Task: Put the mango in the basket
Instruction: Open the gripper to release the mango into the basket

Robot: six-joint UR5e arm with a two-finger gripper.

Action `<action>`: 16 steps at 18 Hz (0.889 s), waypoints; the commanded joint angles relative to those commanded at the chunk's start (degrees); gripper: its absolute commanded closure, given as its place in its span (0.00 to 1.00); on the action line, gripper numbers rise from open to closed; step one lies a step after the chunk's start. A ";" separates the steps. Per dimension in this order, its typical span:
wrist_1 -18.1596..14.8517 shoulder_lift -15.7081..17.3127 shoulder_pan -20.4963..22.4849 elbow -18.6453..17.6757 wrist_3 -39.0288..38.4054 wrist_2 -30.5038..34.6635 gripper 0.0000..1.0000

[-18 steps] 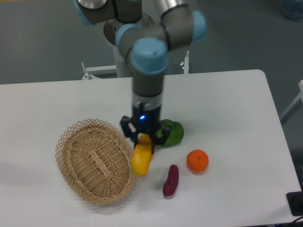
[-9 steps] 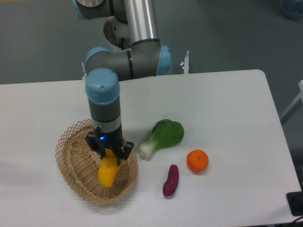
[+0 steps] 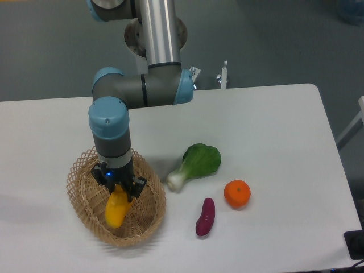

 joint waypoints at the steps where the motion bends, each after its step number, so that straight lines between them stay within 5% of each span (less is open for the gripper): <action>1: 0.00 -0.18 0.00 0.00 0.09 0.09 0.50; 8: 0.00 -0.18 -0.09 -0.09 0.27 0.09 0.42; 13: 0.00 -0.09 0.00 0.26 0.27 1.66 0.01; 16: 0.00 0.00 -0.09 0.00 0.27 3.78 0.00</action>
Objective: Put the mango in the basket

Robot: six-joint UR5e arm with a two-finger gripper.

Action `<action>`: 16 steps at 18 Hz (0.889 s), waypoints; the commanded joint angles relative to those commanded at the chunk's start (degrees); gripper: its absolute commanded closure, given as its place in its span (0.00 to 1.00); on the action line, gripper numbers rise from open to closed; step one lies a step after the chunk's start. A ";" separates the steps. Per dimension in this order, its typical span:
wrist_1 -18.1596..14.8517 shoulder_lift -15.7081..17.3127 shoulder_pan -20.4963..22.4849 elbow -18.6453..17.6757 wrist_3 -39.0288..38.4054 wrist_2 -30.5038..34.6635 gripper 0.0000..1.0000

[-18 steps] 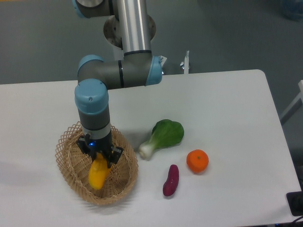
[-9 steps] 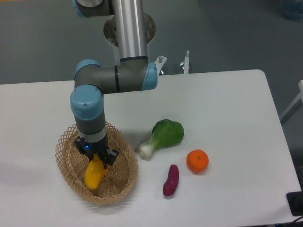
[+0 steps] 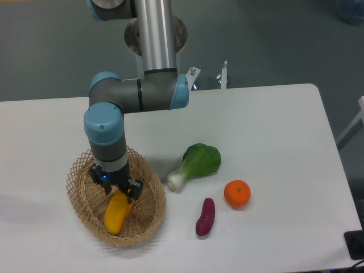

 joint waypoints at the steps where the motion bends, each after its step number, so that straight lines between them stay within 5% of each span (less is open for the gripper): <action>1: 0.09 0.09 0.09 0.17 0.00 0.09 0.00; 8: -0.44 0.96 0.96 4.48 -0.09 0.27 0.00; 16: -1.32 2.37 7.98 8.26 2.27 0.09 0.00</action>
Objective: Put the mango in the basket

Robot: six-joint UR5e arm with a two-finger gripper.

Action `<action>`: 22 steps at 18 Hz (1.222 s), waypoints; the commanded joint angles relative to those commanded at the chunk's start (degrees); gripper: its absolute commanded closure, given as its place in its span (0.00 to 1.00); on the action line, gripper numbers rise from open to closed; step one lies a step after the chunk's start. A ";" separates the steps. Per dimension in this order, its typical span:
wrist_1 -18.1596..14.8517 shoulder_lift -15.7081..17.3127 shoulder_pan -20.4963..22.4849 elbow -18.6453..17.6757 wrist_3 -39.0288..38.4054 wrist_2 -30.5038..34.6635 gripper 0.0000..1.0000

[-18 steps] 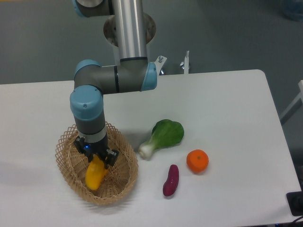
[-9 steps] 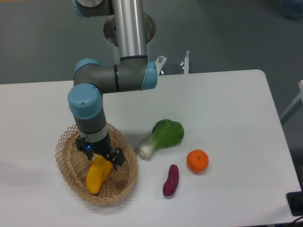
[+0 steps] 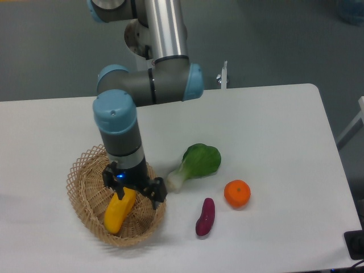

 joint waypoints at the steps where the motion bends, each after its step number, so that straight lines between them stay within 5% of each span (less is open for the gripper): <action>1: -0.09 0.70 0.88 0.00 2.45 0.00 0.00; 12: -10.72 7.03 12.05 -0.26 19.87 -0.53 0.00; 22: -11.52 7.12 15.40 1.06 21.46 -1.93 0.00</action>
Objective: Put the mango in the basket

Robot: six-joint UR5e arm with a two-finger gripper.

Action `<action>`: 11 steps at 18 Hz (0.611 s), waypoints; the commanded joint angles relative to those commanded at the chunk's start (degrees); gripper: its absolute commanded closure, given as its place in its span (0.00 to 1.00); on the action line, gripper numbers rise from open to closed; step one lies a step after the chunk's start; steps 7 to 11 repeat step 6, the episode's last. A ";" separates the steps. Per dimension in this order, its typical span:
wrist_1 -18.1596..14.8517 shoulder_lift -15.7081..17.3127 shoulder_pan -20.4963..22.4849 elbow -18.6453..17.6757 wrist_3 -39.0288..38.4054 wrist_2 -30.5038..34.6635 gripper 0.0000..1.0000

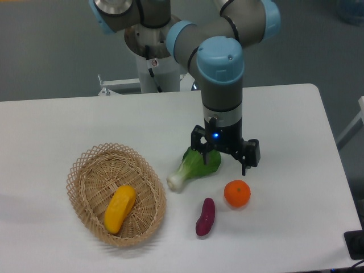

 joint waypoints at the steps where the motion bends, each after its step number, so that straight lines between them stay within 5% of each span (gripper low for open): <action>1: 0.00 -0.09 0.00 0.00 -0.09 0.00 0.00; 11: 0.00 0.09 0.26 0.09 -0.09 -0.17 0.00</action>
